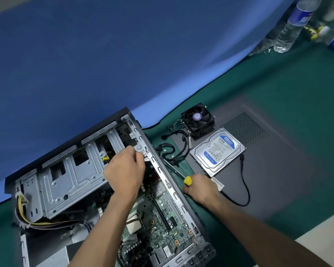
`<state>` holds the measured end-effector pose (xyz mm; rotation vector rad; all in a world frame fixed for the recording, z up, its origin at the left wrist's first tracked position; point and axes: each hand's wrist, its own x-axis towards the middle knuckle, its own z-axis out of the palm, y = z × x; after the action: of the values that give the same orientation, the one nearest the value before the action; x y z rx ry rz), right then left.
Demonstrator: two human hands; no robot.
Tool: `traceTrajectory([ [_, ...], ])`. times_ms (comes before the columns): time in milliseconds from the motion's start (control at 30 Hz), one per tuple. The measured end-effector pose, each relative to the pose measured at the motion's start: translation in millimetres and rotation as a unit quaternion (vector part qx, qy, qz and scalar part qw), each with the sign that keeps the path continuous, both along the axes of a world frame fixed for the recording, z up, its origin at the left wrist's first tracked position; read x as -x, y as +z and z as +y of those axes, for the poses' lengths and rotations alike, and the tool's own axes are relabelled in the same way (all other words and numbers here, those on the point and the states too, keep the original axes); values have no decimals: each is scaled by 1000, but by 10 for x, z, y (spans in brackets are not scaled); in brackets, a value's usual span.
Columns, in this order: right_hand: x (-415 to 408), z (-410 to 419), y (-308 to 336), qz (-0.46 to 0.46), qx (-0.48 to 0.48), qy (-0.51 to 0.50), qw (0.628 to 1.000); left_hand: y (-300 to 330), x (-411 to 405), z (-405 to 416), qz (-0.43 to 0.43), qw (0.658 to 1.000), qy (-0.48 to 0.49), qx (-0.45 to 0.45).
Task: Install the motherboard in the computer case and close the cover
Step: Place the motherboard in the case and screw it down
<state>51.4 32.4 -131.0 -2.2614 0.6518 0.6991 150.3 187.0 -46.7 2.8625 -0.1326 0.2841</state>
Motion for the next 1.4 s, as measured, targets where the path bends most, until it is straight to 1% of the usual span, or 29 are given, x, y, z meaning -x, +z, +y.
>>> traceTrajectory([
  [167,43,36,-20,-21,35,21,999,20,14,-7,3,1000,3,-1],
  [267,57,45,-22,-17,25,17,999,24,14,11,13,1000,-3,3],
  [333,60,40,-12,-19,-10,-14,1000,49,21,16,18,1000,-9,10],
  [433,39,0,91,-50,-65,-94,992,94,48,48,31,999,-15,28],
  [533,6,-49,320,-100,-98,-145,980,140,81,82,58,994,8,94],
  [633,-30,-95,640,-166,-136,-176,961,271,139,102,54,981,51,178],
  [700,-40,-99,886,-205,-150,-180,950,375,174,108,56,973,62,217],
  [767,-56,-60,1134,-233,-170,-166,943,492,203,94,94,963,47,249],
  [800,-64,-24,1247,-244,-179,-157,940,553,221,78,132,953,28,271],
  [867,-79,65,1441,-267,-195,-147,932,683,300,26,223,916,-29,333],
  [900,-83,116,1518,-279,-201,-143,928,755,356,2,269,888,-50,369],
  [967,-72,212,1623,-297,-200,-125,925,882,473,-36,346,821,-67,449],
  [1000,-61,252,1655,-301,-195,-115,926,926,529,-43,371,792,-66,481],
  [1033,-49,285,1678,-303,-188,-108,928,956,582,-36,384,773,-67,501],
  [1067,-35,313,1690,-303,-184,-103,929,974,625,-17,389,765,-71,509],
  [1167,22,375,1692,-301,-190,-95,930,974,722,83,392,767,-76,503],
  [1200,39,391,1690,-303,-192,-95,928,963,746,110,396,761,-73,510],
  [1333,77,457,1712,-307,-208,-86,925,900,847,175,395,717,-55,571],
  [1400,80,488,1738,-311,-218,-79,922,867,883,204,392,674,-46,624],
])
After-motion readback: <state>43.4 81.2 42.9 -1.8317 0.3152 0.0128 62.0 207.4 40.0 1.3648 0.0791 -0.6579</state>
